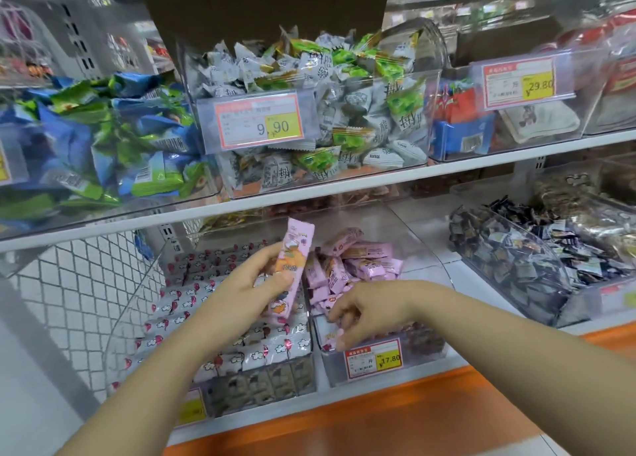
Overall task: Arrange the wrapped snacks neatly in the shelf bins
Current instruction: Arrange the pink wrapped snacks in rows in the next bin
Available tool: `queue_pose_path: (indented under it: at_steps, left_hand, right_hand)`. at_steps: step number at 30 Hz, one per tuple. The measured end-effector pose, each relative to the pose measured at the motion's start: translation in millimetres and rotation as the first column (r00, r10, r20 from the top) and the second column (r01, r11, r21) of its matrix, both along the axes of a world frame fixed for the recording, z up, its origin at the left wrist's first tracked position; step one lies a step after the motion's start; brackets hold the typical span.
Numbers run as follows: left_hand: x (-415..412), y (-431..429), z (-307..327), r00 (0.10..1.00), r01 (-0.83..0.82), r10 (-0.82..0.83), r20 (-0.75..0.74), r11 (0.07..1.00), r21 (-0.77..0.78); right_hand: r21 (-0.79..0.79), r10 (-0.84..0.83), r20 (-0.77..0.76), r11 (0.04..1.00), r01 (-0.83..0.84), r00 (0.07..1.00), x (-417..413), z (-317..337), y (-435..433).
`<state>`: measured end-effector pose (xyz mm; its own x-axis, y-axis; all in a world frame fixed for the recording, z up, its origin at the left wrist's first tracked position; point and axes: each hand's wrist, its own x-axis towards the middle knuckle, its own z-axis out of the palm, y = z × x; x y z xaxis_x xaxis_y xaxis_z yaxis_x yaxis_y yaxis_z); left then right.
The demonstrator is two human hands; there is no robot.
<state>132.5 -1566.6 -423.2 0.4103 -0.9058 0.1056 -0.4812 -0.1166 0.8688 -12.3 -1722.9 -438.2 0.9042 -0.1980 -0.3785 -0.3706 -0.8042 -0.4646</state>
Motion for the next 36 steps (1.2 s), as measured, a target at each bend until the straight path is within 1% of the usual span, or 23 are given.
queue_pose_path:
  at_steps: [2, 4, 5, 8, 11, 13, 15, 18, 20, 22, 24, 26, 27, 29, 31, 33, 36]
  left_hand:
    - [1.5, 5.9, 2.0, 0.992, -0.009, -0.003, 0.128, 0.995, 0.095]
    - [2.7, 11.7, 2.6, 0.967, -0.055, 0.011, 0.255, 0.985, 0.166]
    - [3.6, 14.4, 2.3, 0.963, -0.071, 0.022, 0.269, 0.983, 0.171]
    - [6.0, 18.4, 2.9, 0.975, -0.114, 0.082, 0.206, 0.982, 0.15]
    - [9.5, 19.6, 6.5, 0.967, -0.151, 0.119, 0.225, 0.979, 0.134]
    - [11.6, 18.6, 9.1, 0.964, -0.137, 0.104, 0.246, 0.983, 0.121]
    - [12.2, 17.1, 12.2, 0.96, -0.102, 0.066, 0.273, 0.988, 0.119]
    - [11.3, 10.2, 20.2, 0.959, -0.072, 0.038, 0.282, 0.991, 0.113]
    - [9.3, 2.9, 24.9, 0.948, -0.078, 0.044, 0.316, 0.992, 0.095]
    - [5.6, -5.2, 29.3, 0.915, -0.099, 0.068, 0.397, 0.993, 0.059]
    - [0.7, -12.2, 32.9, 0.893, -0.101, 0.07, 0.444, 0.994, 0.045]
    - [-5.4, -17.3, 35.3, 0.859, -0.089, 0.031, 0.511, 0.992, 0.09]
    - [-9.1, -19.9, 35.5, 0.823, -0.086, -0.006, 0.568, 0.987, 0.134]
    - [-17.5, -26.5, 32.8, 0.717, -0.094, -0.089, 0.691, 0.971, 0.222]
    - [-23.6, -31.8, 28.4, 0.636, -0.117, -0.132, 0.76, 0.958, 0.263]
    - [-23.7, -34.6, 26.6, 0.614, -0.13, -0.137, 0.777, 0.954, 0.271]
    - [-20.1, -35.3, 28.2, 0.621, -0.116, -0.151, 0.769, 0.953, 0.281]
  right_hand:
    - [0.003, 0.022, -0.056, 1.0, -0.022, 0.998, 5.8, 2.8, 1.4]
    - [0.029, 0.024, -0.053, 0.999, -0.022, 0.998, 8.8, 5.2, 2.4]
    - [0.042, 0.018, -0.024, 0.999, -0.017, 1.0, 9.6, 4.3, 1.1]
    - [0.082, -0.02, 0.116, 0.997, 0.011, 0.993, 8.1, -4.6, -2.9]
    - [-0.014, 0.001, 0.193, 1.0, 0.001, 0.981, 3.8, -12.2, 1.4]
    - [-0.071, 0.018, 0.254, 0.997, 0.0, 0.967, -2.1, -13.5, 1.5]
    - [-0.085, -0.014, 0.316, 0.995, 0.043, 0.949, -11.3, -10.0, -1.2]
    - [-0.026, -0.076, 0.379, 0.995, 0.092, 0.922, -22.2, -6.7, -6.7]
    - [-0.017, -0.086, 0.373, 0.995, 0.099, 0.924, -26.3, -7.3, -8.0]
    - [-0.014, -0.097, 0.365, 0.994, 0.109, 0.926, -27.9, -9.8, -9.5]
    - [-0.007, -0.106, 0.372, 0.993, 0.117, 0.922, -29.0, -11.3, -10.7]
    - [-0.002, -0.111, 0.372, 0.993, 0.121, 0.922, -29.6, -11.5, -10.7]
    - [-0.002, -0.114, 0.369, 0.992, 0.123, 0.923, -29.7, -11.7, -10.7]
    - [0.001, -0.114, 0.356, 0.993, 0.121, 0.927, -30.0, -12.2, -10.1]
    - [0.002, -0.108, 0.344, 0.993, 0.114, 0.933, -29.8, -12.4, -9.0]
    - [0.002, -0.112, 0.339, 0.993, 0.118, 0.934, -29.6, -12.2, -8.1]
    - [0.01, -0.121, 0.334, 0.992, 0.125, 0.935, -30.2, -12.1, -8.4]
